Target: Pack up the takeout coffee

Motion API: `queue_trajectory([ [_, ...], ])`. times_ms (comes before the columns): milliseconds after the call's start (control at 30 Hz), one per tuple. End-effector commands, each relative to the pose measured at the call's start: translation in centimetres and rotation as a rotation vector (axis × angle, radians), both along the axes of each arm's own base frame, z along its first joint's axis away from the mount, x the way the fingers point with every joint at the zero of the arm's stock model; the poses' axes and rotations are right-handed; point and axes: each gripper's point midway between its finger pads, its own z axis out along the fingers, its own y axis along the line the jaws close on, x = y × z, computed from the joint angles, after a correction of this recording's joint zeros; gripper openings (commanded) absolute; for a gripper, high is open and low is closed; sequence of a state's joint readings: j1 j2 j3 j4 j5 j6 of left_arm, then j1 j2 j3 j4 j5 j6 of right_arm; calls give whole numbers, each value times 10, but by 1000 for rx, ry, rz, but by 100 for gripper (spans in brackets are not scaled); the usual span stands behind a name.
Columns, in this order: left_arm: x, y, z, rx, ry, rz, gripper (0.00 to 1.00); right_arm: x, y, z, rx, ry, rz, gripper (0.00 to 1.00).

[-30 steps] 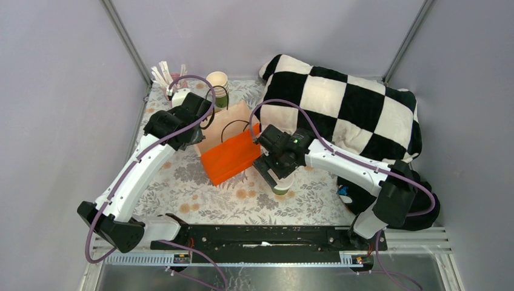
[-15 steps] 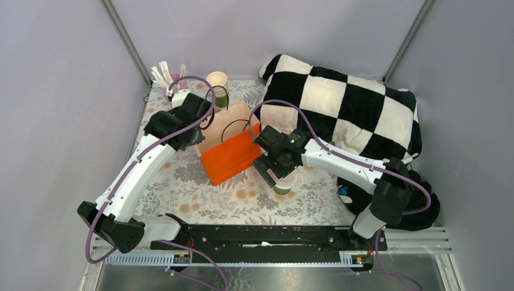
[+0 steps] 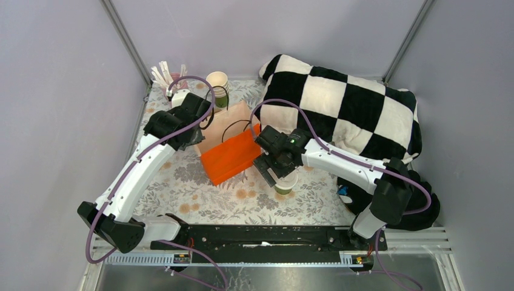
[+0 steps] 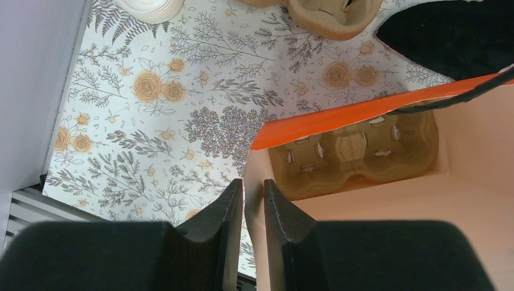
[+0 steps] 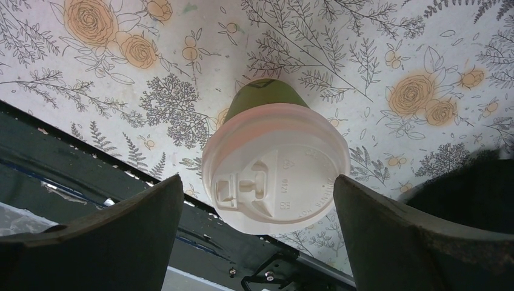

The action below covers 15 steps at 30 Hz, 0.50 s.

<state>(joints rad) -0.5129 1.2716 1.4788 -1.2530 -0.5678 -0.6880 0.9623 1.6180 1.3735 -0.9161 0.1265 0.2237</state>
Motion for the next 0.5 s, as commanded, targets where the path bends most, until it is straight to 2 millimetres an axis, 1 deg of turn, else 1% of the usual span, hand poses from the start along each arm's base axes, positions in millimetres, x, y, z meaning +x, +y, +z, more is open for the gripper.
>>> queue_trajectory([
  [0,5,-1,9,-25,-50,0,24,5,-2,26,28,-69,-25,100],
  [267,7,-3,7,-30,-44,-5,24,5,-6,27,26,-83,-42,100],
  [467,8,-3,8,-27,-45,-7,24,5,-6,14,14,-59,-50,100],
])
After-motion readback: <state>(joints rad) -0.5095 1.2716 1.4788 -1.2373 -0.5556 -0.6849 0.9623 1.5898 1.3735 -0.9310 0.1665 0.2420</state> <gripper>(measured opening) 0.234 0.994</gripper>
